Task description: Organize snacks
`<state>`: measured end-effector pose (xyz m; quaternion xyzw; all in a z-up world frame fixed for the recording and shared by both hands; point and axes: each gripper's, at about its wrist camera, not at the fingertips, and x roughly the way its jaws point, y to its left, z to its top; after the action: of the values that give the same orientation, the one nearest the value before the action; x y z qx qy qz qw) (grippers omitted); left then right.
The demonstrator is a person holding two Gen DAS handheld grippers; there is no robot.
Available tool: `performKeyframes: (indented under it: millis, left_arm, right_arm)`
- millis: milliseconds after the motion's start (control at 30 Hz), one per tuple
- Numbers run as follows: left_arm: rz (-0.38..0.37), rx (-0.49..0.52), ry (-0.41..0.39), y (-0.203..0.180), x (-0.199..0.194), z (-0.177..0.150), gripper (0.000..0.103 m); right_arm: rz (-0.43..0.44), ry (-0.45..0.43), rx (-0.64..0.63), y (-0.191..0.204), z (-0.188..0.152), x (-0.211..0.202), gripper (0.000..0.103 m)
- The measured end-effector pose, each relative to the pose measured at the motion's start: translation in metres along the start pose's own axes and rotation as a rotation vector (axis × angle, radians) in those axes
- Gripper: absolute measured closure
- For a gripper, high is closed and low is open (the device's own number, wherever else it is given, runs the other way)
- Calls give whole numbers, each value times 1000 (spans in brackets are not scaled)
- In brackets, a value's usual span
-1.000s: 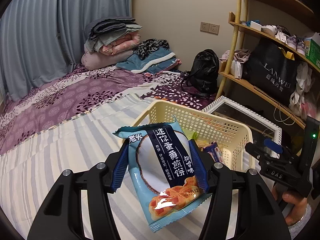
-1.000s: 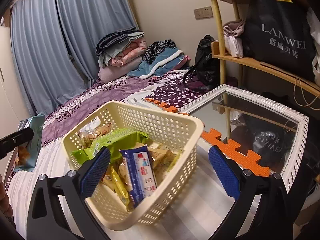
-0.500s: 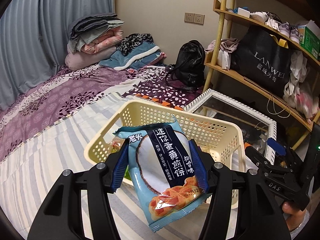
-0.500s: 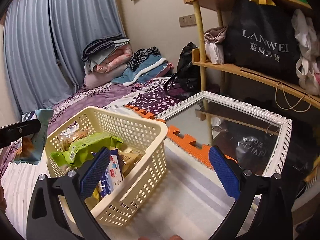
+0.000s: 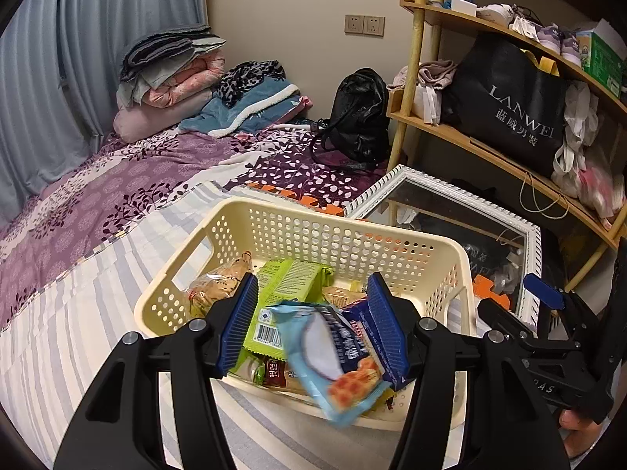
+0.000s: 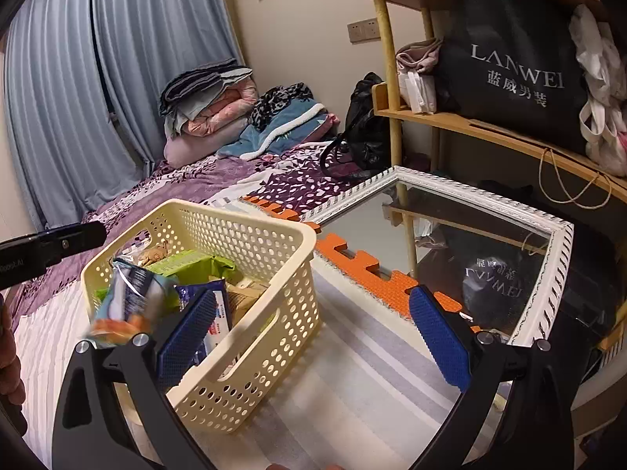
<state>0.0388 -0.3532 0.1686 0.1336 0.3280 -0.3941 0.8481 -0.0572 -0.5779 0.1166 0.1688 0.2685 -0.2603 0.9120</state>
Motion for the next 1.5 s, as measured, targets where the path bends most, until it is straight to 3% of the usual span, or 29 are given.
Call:
performKeyframes:
  millis: [233,300,467,900,1300,1400,1500]
  left_arm:
    - [16,5,15,-2,2,-1,30]
    - [27,4,20,-3,3,-1,15]
    - [61,5,18,-3,1,0,4]
    - [169,44,1,-2,-14,-2,4]
    - [244,17,-31,9,-35,-6,3]
    - [287,12,-45,12,-41,-8,3]
    - [377,57,-84,8,-49,-12,3]
  right_arm:
    - [-10,-8,29,-7,2,-3,5]
    - [-14,-4,28,-7,1,-2,5]
    - [-19,-3,24,-6,1,-3,5]
    - [-5,-22,-5,6,4,-20,5]
    - [12,-36,-72,28,5,-40,5]
    - [18,-40,-86,34,4,-46,5]
    - [25,-42,-101,41,1,-51,5]
